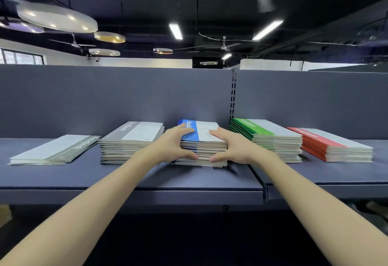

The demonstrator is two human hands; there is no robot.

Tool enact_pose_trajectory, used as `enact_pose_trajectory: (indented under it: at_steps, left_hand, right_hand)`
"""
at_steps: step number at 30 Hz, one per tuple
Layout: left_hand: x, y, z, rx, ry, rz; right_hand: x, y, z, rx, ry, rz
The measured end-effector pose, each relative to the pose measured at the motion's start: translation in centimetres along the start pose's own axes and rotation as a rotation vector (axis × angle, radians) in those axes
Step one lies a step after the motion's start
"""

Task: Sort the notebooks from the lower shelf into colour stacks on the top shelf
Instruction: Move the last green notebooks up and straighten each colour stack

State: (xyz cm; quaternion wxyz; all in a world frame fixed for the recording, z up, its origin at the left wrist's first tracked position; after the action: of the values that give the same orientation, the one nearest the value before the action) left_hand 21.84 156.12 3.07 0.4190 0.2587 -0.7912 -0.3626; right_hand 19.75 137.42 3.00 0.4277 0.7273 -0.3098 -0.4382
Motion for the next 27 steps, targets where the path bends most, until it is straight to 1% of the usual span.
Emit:
enact_pose_trajectory:
  at_steps: [2, 4, 10, 13, 16, 20, 24, 27]
  left_hand:
    - [-0.1, 0.1, 0.7, 0.094, -0.016, 0.071]
    - [0.0, 0.0, 1.4, 0.155, -0.044, 0.083]
    - [-0.6, -0.1, 2.8, 0.138, -0.056, 0.17]
    - [-0.7, -0.2, 2.6, 0.168, -0.071, 0.201]
    - [-0.5, -0.5, 2.2, 0.202, -0.082, 0.18]
    - [-0.8, -0.7, 2.4, 0.22, -0.022, 0.15]
    - [-1.1, -0.7, 3.0, 0.216, 0.078, 0.169]
    - [-2.4, -0.6, 2.8, 0.221, 0.126, 0.193]
  right_hand:
    - [0.0, -0.1, 0.3, 0.047, -0.012, -0.014]
    - [0.2, -0.4, 0.7, 0.091, -0.035, -0.016]
    - [0.9, -1.6, 1.5, 0.183, -0.02, -0.038]
    - [1.4, -1.4, 1.7, 0.255, -0.029, -0.118]
    - [2.3, -1.3, 1.7, 0.298, -0.059, -0.218]
    - [2.2, -1.6, 2.0, 0.291, -0.068, -0.235]
    - [2.8, -2.1, 2.2, 0.283, -0.154, -0.319]
    - [2.9, -2.0, 2.1, 0.301, -0.14, -0.298]
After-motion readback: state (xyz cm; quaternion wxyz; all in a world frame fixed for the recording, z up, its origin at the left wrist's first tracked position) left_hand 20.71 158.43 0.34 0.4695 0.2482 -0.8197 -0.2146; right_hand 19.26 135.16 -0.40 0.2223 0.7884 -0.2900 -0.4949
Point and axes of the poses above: each hand's wrist, its own z-axis away from the middle knuckle, its own y-axis out of the back of the hand, x = y × z, the point moved 7 cm from there along -z, towards the middle knuckle, and after that the axes turned 3 degrees about z, right-handed, at the moved point
